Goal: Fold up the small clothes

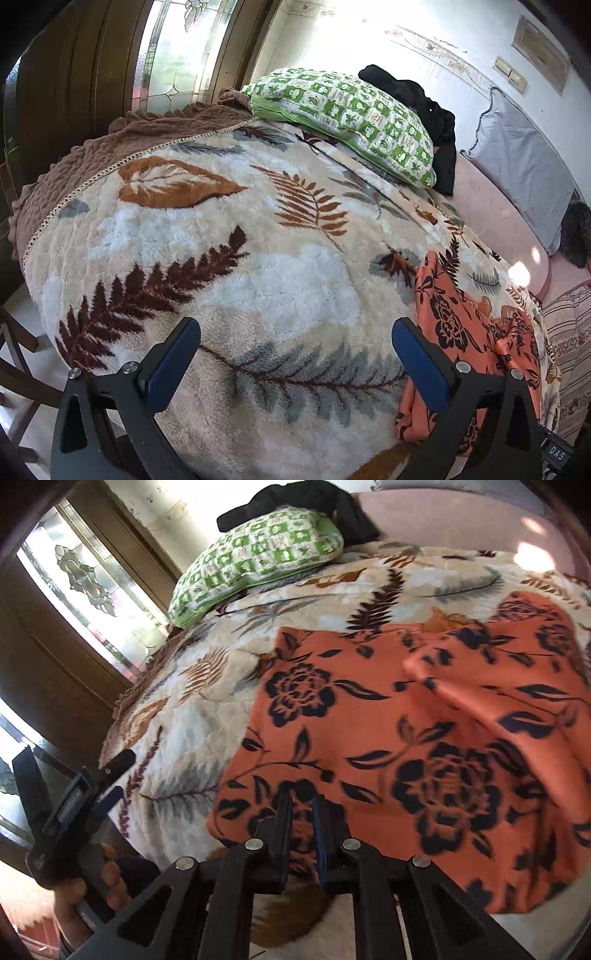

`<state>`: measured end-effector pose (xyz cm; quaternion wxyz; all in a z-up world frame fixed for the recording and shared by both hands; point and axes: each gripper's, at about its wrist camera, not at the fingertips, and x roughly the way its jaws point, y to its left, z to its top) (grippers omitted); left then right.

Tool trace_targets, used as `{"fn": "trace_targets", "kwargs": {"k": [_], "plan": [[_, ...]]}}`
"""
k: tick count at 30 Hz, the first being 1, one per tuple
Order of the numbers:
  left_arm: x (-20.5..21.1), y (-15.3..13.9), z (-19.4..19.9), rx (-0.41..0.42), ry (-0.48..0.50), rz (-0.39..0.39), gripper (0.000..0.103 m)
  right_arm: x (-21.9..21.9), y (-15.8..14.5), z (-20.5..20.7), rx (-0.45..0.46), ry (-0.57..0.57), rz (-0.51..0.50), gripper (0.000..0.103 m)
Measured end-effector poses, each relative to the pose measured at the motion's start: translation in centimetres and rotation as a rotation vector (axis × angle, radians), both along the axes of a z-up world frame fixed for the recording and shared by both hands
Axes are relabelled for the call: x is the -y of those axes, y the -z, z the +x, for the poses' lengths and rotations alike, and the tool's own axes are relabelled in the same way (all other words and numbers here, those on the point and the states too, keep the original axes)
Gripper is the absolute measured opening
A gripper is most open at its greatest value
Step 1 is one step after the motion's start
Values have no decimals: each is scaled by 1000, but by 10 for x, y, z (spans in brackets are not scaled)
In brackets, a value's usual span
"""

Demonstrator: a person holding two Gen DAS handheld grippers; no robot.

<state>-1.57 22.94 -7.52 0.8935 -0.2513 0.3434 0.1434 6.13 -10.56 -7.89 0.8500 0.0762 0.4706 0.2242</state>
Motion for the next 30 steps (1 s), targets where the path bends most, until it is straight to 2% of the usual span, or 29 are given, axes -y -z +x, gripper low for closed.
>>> {"fn": "trace_targets", "kwargs": {"k": [2, 3, 4, 7, 9, 11, 12, 14, 15, 16, 18, 19, 20, 23, 25, 27, 28, 30], "plan": [[8, -2, 4, 5, 26, -2, 103, 22, -17, -4, 75, 51, -119, 38], [14, -3, 6, 11, 41, 10, 103, 30, -24, -4, 105, 83, -189, 61], [20, -5, 8, 14, 58, 24, 103, 35, -32, -4, 137, 96, -231, 72], [33, -7, 10, 15, 101, 66, 103, 23, -45, 2, 222, 35, -362, 73], [35, -8, 8, 16, 106, 86, 103, 0, -44, 17, 210, -45, -444, 73], [31, -6, 7, 10, 95, 82, 103, -17, -29, 39, 203, -55, -570, 73], [28, -5, 7, 8, 87, 71, 103, -23, -16, 55, 174, -60, -655, 73], [21, -4, 6, 8, 64, 47, 103, -27, 13, 81, 87, -91, -760, 71], [17, -3, 5, 8, 56, 34, 103, -25, 22, 87, 86, -88, -835, 70], [15, -2, 5, 6, 51, 24, 103, -19, 25, 92, 85, -62, -881, 55], [14, -1, 5, 7, 52, 12, 103, 2, 15, 99, 33, 5, -819, 28], [14, -1, 5, 9, 54, 10, 103, 14, 8, 103, 7, 32, -768, 19], [15, -2, 6, 12, 61, 8, 103, 27, 2, 106, -17, 69, -704, 15], [16, -4, 4, 26, 75, 12, 103, 86, -15, 109, -84, 265, -403, 12], [13, -4, 3, 33, 73, 0, 103, 124, -17, 100, -119, 376, -182, 12], [10, -4, 1, 36, 63, -18, 103, 151, -17, 88, -132, 457, -10, 12], [8, -4, 0, 39, 61, -23, 103, 155, -20, 81, -122, 479, 39, 11], [6, -4, -1, 41, 60, -27, 103, 152, -30, 75, -87, 486, 57, 11]]}}
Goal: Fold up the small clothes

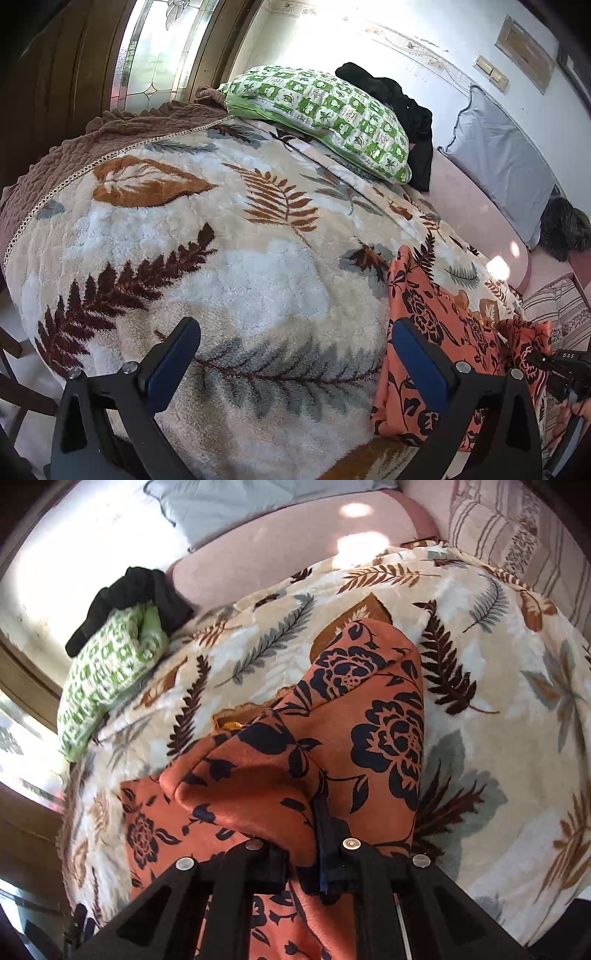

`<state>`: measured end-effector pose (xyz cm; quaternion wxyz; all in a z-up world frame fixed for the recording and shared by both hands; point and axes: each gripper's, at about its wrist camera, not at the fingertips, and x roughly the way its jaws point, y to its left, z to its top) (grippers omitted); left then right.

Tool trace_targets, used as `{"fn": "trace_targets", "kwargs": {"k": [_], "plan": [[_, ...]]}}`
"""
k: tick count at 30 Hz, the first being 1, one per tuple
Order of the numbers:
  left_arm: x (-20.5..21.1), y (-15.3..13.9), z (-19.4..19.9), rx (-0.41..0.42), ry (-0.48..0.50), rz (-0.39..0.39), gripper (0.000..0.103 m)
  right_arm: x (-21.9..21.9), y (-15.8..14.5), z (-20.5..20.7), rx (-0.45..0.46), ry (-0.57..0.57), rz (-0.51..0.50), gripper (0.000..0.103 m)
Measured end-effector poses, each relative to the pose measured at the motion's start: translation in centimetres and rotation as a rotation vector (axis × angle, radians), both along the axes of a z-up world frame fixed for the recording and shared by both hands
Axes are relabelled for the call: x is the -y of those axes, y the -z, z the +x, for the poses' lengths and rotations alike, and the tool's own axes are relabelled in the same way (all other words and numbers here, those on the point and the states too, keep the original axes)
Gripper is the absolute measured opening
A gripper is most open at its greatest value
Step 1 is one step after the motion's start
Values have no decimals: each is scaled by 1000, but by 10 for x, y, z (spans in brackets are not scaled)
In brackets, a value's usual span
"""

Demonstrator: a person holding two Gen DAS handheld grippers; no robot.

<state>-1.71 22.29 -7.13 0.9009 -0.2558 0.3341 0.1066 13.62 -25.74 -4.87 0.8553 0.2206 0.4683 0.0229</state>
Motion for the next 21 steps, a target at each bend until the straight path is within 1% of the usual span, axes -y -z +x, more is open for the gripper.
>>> {"fn": "trace_targets", "kwargs": {"k": [4, 6, 8, 10, 11, 12, 13, 14, 15, 16, 17, 18, 19, 20, 21], "plan": [[-2, 0, 0, 2, -5, -2, 103, -47, -37, -3, 113, -100, -25, 8], [-2, 0, 0, 4, -9, -2, 103, -79, -55, -12, 175, -180, -44, 8], [-2, 0, 0, 7, -9, -6, 103, -112, -62, -30, 214, -283, -44, 8], [-1, 1, 1, 8, -3, -15, 103, -143, -56, -54, 248, -396, -50, 8], [-1, 2, 1, 6, -1, -21, 103, -158, -45, -64, 248, -456, -49, 8], [-1, 3, 2, 0, -3, -25, 103, -173, -28, -69, 220, -518, -70, 8], [-1, 4, 2, -6, -4, -28, 103, -190, -5, -69, 166, -583, -110, 9], [-1, 5, 3, -11, -1, -30, 103, -204, 17, -69, 123, -628, -146, 12], [0, 6, 2, -14, 3, -32, 103, -213, 37, -70, 98, -660, -177, 13], [0, 6, 1, -15, 10, -35, 103, -217, 45, -74, 111, -673, -194, 14], [2, 6, 1, -14, 26, -45, 103, -216, 42, -78, 146, -671, -185, 15], [3, 7, 1, -10, 54, -69, 103, -213, 36, -81, 170, -669, -157, 19], [6, 6, 2, -5, 86, -105, 103, -207, 30, -80, 179, -672, -124, 25], [10, 6, 3, -5, 129, -147, 103, -201, 25, -80, 181, -677, -95, 28], [17, 4, 4, -1, 183, -190, 103, -194, 20, -78, 181, -675, -66, 38]]}}
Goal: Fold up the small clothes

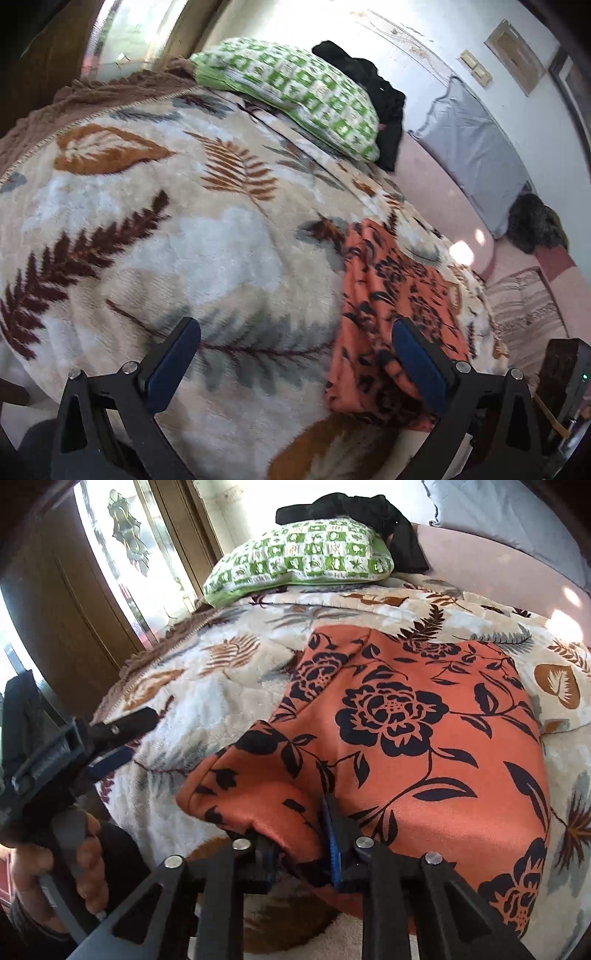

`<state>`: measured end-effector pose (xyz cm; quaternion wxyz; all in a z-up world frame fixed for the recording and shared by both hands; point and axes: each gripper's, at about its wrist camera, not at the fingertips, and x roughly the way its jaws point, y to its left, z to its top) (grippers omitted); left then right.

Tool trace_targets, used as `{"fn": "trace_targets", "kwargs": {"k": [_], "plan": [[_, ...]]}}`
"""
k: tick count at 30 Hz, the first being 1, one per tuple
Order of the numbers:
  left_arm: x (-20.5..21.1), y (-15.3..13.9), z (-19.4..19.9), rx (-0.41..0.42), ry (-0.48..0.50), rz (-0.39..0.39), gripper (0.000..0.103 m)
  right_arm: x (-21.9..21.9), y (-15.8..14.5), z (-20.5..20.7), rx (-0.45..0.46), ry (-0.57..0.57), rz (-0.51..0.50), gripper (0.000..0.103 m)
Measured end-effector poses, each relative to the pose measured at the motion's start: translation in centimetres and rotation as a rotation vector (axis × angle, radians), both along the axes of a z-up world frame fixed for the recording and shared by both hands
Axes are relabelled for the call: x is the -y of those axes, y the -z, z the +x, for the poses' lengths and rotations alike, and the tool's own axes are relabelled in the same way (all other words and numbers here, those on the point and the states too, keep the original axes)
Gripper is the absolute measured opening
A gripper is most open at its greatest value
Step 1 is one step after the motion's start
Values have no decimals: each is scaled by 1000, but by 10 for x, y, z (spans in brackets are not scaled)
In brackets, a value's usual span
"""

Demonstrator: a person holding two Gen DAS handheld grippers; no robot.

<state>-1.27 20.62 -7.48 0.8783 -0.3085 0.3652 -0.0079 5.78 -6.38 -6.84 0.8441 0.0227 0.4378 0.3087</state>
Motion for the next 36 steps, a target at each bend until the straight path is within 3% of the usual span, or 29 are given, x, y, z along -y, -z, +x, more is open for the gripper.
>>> {"fn": "trace_targets", "kwargs": {"k": [1, 3, 5, 7, 8, 9, 10, 11, 12, 13, 15, 17, 21, 25, 28, 30, 32, 34, 36], "plan": [[8, -4, 0, 11, 48, -37, 103, 9, -5, -1, -6, 13, 30, 56], [27, -13, -2, 35, 135, -76, 103, 27, -14, -8, 1, 56, 106, 72], [48, -21, 0, 48, 203, -71, 103, 48, -20, -11, 4, 75, 185, 73], [62, -18, 7, 8, 213, -10, 103, 66, -21, -12, -4, 112, 223, 74], [67, -10, 14, -46, 203, 42, 94, 74, -21, -8, -10, 128, 241, 74], [70, 4, 24, -125, 207, 88, 60, 81, -18, -6, -20, 143, 249, 74], [68, 20, 33, -208, 218, 99, 39, 89, -18, -7, -33, 162, 256, 74], [64, 34, 39, -262, 222, 52, 33, 95, -15, -6, -46, 179, 269, 74], [60, 38, 39, -262, 209, 34, 33, 103, -13, -6, -57, 189, 285, 74], [62, 34, 37, -255, 211, 59, 33, 110, -11, -6, -65, 195, 293, 74], [72, 20, 32, -232, 220, 140, 22, 123, -8, -4, -71, 212, 295, 74], [81, 15, 30, -228, 230, 216, 22, 135, -3, 1, -87, 228, 314, 74], [71, 33, 41, -291, 220, 160, 30, 158, 10, 14, -137, 275, 366, 75], [78, 9, 38, -276, 239, 228, 30, 178, 18, 23, -190, 284, 448, 77], [88, -31, 36, -158, 201, 351, 58, 195, 25, 34, -233, 309, 503, 87], [99, -53, 42, -67, 216, 367, 71, 204, 36, 47, -313, 299, 556, 87], [120, -60, 62, -29, 292, 383, 71, 206, 54, 61, -437, 278, 635, 87], [137, -51, 79, -28, 347, 421, 71, 202, 67, 71, -535, 253, 695, 87], [145, -24, 99, -120, 333, 499, 71, 194, 77, 76, -602, 236, 735, 87]]}}
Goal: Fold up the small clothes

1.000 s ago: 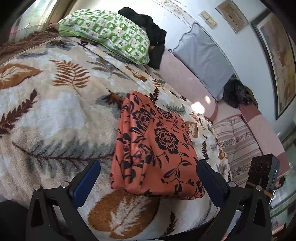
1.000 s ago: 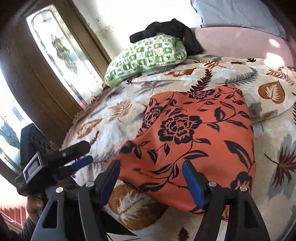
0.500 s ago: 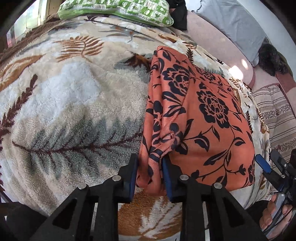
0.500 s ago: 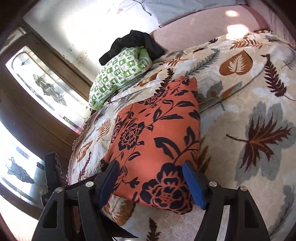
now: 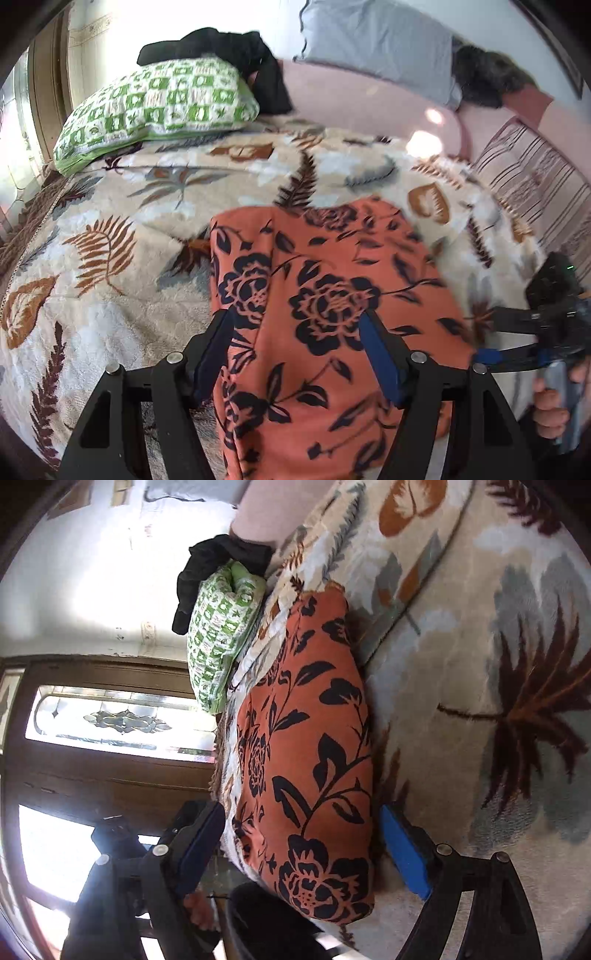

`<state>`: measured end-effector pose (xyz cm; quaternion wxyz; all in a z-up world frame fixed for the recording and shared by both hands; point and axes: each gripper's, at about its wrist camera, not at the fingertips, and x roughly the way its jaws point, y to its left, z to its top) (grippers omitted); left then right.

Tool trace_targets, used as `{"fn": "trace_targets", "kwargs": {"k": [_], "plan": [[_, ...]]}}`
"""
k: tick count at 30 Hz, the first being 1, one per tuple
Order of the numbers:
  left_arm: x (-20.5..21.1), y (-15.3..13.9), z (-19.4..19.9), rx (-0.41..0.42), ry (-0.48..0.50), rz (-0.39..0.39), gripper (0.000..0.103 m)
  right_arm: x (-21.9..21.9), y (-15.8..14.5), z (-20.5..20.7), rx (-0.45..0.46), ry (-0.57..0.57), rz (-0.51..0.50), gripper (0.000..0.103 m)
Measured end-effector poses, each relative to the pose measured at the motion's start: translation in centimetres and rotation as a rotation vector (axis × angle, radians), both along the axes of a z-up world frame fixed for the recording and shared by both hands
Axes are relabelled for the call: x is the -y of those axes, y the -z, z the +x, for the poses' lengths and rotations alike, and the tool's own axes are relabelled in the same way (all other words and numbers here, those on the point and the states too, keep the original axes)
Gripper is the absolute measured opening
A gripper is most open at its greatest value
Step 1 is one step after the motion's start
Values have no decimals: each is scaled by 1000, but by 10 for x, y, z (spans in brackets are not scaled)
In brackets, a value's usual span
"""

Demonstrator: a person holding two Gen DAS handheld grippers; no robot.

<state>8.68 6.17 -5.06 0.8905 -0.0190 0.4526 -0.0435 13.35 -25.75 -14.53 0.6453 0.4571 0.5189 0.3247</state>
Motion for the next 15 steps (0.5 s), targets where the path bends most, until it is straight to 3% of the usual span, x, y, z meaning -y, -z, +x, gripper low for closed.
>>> {"fn": "trace_targets", "kwargs": {"k": [2, 3, 5, 7, 9, 11, 12, 14, 15], "plan": [[-6, 37, 14, -103, -46, 48, 72, -10, 11, 4, -45, -22, 1, 88], [-12, 46, 14, -111, -63, 9, 76, -16, 20, 5, -82, -33, -7, 86], [-21, 48, 10, -94, -82, -21, 78, -28, 19, 5, -72, -62, -84, 58], [-23, 50, 9, -83, -77, -24, 78, -34, -6, -1, 23, -44, -168, 38], [-27, 54, 10, -83, -80, -44, 81, -40, -30, -11, 110, -25, -250, 36], [-27, 59, 14, -93, -82, -78, 83, -49, -11, -15, 94, -38, -411, 36], [-28, 59, 14, -83, -80, -81, 85, -47, 10, -14, 36, -41, -376, 43], [-29, 58, 11, -74, -73, -93, 85, -31, 7, -15, 14, -3, -245, 54], [-29, 58, 11, -71, -71, -101, 85, -26, -1, -14, 18, 6, -234, 70]]}}
